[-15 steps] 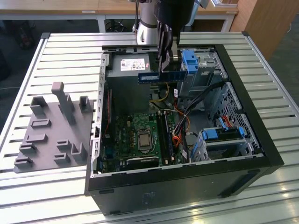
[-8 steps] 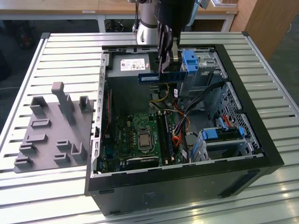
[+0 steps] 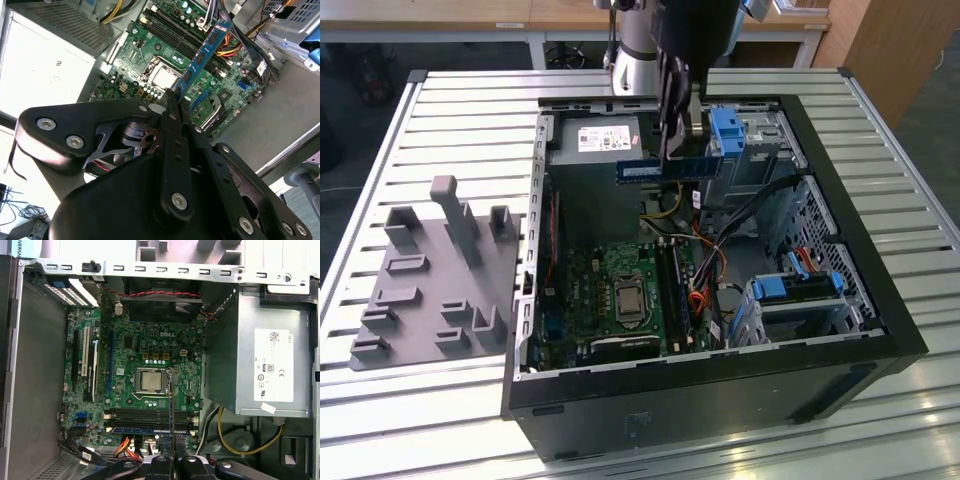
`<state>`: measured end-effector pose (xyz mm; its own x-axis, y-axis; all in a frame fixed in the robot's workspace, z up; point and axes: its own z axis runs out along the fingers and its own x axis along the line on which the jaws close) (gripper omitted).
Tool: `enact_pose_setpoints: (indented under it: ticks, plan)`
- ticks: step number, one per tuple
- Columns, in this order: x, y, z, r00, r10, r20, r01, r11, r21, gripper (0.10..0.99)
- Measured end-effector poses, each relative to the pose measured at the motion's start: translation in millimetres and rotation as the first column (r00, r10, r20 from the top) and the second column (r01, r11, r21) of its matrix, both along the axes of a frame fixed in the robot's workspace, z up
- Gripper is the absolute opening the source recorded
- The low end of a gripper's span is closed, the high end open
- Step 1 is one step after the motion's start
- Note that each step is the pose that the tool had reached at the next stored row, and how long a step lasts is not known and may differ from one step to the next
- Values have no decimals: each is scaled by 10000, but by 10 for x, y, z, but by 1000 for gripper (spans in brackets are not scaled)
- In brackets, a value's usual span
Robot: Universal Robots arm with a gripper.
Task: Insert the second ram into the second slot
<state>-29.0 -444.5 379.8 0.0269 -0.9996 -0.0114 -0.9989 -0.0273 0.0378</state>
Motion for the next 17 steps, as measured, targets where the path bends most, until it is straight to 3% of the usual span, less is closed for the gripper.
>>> enact_pose_setpoints:
  ticks: [8,17]
  plan:
    - [0,-33,0,10000,-55,-1,55,10000,-6,137]
    - [-1,-33,-1,9983,-583,-1,583,9983,-4,137]
